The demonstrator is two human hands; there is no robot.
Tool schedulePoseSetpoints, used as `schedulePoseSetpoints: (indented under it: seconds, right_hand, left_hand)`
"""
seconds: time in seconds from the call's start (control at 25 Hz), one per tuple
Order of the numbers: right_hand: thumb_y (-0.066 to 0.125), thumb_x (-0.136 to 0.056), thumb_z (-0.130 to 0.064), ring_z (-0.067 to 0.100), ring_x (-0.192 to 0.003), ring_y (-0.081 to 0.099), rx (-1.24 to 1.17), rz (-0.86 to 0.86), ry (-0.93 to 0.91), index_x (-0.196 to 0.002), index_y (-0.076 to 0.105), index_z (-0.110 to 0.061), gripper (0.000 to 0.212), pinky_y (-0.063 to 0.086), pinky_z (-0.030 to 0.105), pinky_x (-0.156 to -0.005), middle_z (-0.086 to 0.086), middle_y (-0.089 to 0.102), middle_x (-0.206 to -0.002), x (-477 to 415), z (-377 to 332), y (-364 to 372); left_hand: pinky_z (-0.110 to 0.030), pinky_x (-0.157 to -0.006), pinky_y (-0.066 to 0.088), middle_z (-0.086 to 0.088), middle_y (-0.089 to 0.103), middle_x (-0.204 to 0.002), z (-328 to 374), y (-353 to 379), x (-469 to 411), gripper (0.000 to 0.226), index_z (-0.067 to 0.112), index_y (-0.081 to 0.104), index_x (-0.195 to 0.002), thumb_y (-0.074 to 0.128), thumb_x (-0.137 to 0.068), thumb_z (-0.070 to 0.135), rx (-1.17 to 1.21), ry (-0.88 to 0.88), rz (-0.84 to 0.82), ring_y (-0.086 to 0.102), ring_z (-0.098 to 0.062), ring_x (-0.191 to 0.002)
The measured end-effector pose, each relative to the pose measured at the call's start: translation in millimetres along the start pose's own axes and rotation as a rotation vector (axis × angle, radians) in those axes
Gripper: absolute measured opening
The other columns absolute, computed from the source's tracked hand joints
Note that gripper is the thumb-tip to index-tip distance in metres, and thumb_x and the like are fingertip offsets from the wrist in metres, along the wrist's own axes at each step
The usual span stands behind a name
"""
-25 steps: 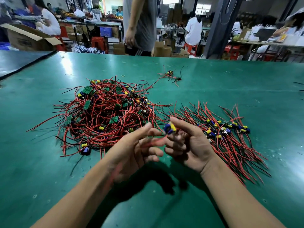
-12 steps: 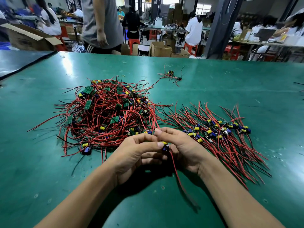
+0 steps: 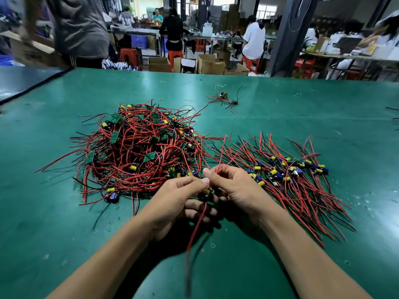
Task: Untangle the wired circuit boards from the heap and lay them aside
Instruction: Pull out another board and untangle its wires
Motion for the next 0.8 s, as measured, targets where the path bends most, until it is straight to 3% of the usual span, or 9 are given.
schedulePoseSetpoints:
  seconds: [0.12,0.24,0.32,0.44,0.52,0.6,0.8]
  right_hand:
    - [0.080,-0.079,-0.040,0.011,-0.042,0.046,-0.079,-0.026,-0.001,-0.080,0.066,-0.020,0.024,0.043,0.021,-0.040,0.002,0.056,-0.060,3.9,-2.3,5.8]
    - [0.075,-0.086,-0.040,0.010,-0.036,0.039,-0.076,-0.020,-0.002,-0.081,0.069,-0.015,0.026,0.039,0.020,-0.040,0.002,0.046,-0.050,5.5,-4.1,6.5]
    - [0.073,-0.085,-0.045,0.010,-0.034,0.038,-0.039,0.000,-0.022,-0.082,0.072,-0.015,0.030,0.037,0.019,-0.040,0.001,0.043,-0.047,5.3,-4.6,6.2]
    - [0.071,-0.085,-0.047,0.010,-0.038,0.047,-0.048,-0.020,-0.027,-0.089,0.076,-0.015,0.032,0.042,0.020,-0.040,0.001,0.058,-0.054,5.9,-3.2,10.4]
    - [0.071,-0.086,-0.048,0.016,-0.047,0.051,-0.019,-0.059,-0.001,-0.101,0.077,-0.016,0.036,0.046,0.024,-0.047,0.007,0.061,-0.065,5.9,0.3,11.9]
    - [0.068,-0.089,-0.048,0.018,-0.051,0.047,0.022,-0.098,0.030,-0.109,0.075,-0.014,0.040,0.044,0.028,-0.050,0.010,0.052,-0.063,5.1,3.9,10.7]
    - [0.065,-0.091,-0.058,0.019,-0.047,0.050,0.110,-0.019,-0.025,-0.103,0.076,-0.011,0.049,0.044,0.026,-0.048,0.004,0.054,-0.055,0.5,4.5,5.8]
  left_hand:
    - [-0.030,-0.051,0.057,-0.027,0.071,-0.084,-0.7,-0.5,0.0,0.008,0.005,0.066,-0.087,0.061,-0.092,0.007,-0.039,0.003,0.035,0.067,-0.029,-0.060]
    - [-0.031,-0.051,0.058,-0.024,0.071,-0.079,-1.6,1.5,-0.6,0.023,0.012,0.073,-0.072,0.062,-0.090,0.003,-0.042,0.000,0.025,0.068,-0.028,-0.059]
    - [-0.031,-0.053,0.058,-0.023,0.072,-0.081,-1.1,2.9,-0.3,0.011,0.004,0.071,-0.083,0.063,-0.090,0.008,-0.036,0.008,0.025,0.069,-0.027,-0.060]
    - [-0.033,-0.056,0.058,-0.022,0.071,-0.080,-3.0,0.9,-0.6,0.023,-0.009,0.062,-0.101,0.063,-0.091,0.012,-0.036,0.005,0.052,0.068,-0.029,-0.060]
    - [-0.033,-0.055,0.058,-0.021,0.070,-0.077,-3.9,1.0,-0.6,0.020,-0.009,0.064,-0.100,0.061,-0.093,0.009,-0.033,0.005,0.065,0.067,-0.029,-0.058]
    - [-0.031,-0.053,0.058,-0.019,0.068,-0.075,-2.9,2.3,-0.2,0.018,-0.009,0.066,-0.097,0.057,-0.095,0.007,-0.030,0.013,0.075,0.065,-0.026,-0.056]
    - [-0.026,-0.044,0.053,-0.015,0.065,-0.072,-0.1,4.5,-0.1,0.017,0.003,0.063,-0.083,0.055,-0.096,0.009,-0.020,0.020,0.066,0.062,-0.022,-0.053]
Point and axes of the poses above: each hand's wrist, its own x-axis away from the middle knuckle, its own y-axis out of the palm, z = x × y, the point moved 4 cm from there along -x, towards the middle knuckle
